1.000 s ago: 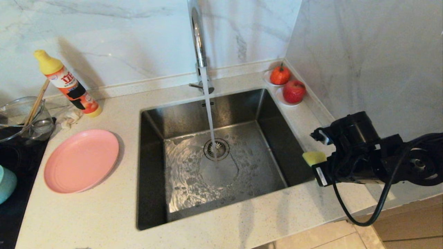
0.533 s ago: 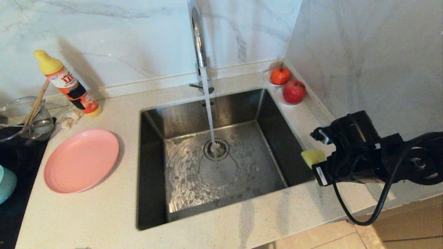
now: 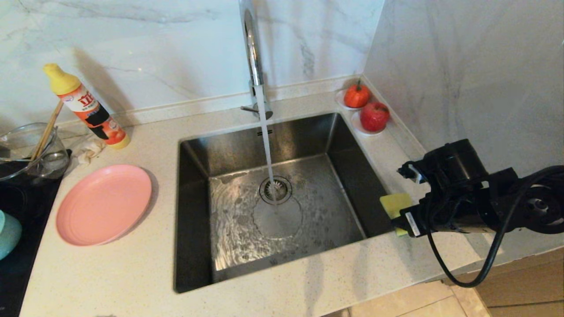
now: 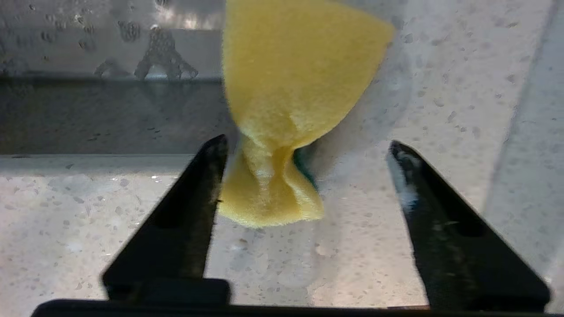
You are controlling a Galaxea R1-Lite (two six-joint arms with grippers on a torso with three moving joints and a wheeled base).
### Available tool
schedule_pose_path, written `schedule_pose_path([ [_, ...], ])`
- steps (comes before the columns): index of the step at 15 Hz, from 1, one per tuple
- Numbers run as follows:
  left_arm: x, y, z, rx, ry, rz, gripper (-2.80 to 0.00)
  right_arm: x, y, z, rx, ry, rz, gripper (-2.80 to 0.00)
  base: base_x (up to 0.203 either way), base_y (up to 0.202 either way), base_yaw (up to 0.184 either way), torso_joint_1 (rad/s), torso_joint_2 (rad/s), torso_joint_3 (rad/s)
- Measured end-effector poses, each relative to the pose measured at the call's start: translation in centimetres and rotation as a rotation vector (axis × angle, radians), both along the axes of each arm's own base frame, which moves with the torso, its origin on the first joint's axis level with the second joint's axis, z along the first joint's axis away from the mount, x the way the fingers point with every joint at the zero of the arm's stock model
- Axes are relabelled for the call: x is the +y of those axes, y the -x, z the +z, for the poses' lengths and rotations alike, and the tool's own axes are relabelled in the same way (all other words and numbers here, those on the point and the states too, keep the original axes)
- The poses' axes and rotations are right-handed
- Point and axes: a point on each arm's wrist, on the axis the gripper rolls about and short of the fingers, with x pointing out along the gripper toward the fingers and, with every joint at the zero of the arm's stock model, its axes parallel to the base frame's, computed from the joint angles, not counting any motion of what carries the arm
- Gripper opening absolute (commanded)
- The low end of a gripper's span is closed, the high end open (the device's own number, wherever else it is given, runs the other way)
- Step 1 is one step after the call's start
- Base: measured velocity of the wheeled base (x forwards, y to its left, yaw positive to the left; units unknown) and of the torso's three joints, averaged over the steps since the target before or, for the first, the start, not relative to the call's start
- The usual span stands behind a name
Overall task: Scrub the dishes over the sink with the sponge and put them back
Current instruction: Put down the sponge
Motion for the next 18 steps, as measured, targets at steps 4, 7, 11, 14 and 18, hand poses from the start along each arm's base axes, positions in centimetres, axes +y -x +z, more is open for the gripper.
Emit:
schedule_pose_path([
  [4,0.0,0.0,0.0,-0.001,0.0,0.0,-2.8,-0.9,0.0,0.3,-0.008,0.018,-0.012,0.0,0.0,0.0,0.0,0.0,0.0,0.0],
  [7,0.0,0.0,0.0,0.0,0.0,0.0,-2.8,-1.4,-0.1,0.5,-0.017,0.015,-0.025,0.0,0.0,0.0,0.0,0.0,0.0,0.0],
  [11,0.0,0.0,0.0,0.0,0.0,0.0,-2.8,-1.3,0.4,1.2,-0.029,0.005,-0.016,0.0,0.0,0.0,0.0,0.0,0.0,0.0],
  [14,0.0,0.0,0.0,0.0,0.0,0.0,-2.8,-1.4,0.9,1.8,-0.036,0.0,-0.011,0.0,0.0,0.0,0.0,0.0,0.0,0.0],
  [18,0.0,0.0,0.0,0.0,0.0,0.0,-2.8,-1.1,1.8,3.0,-0.061,-0.021,0.01,-2.8,0.0,0.0,0.0,0.0,0.0,0.0],
])
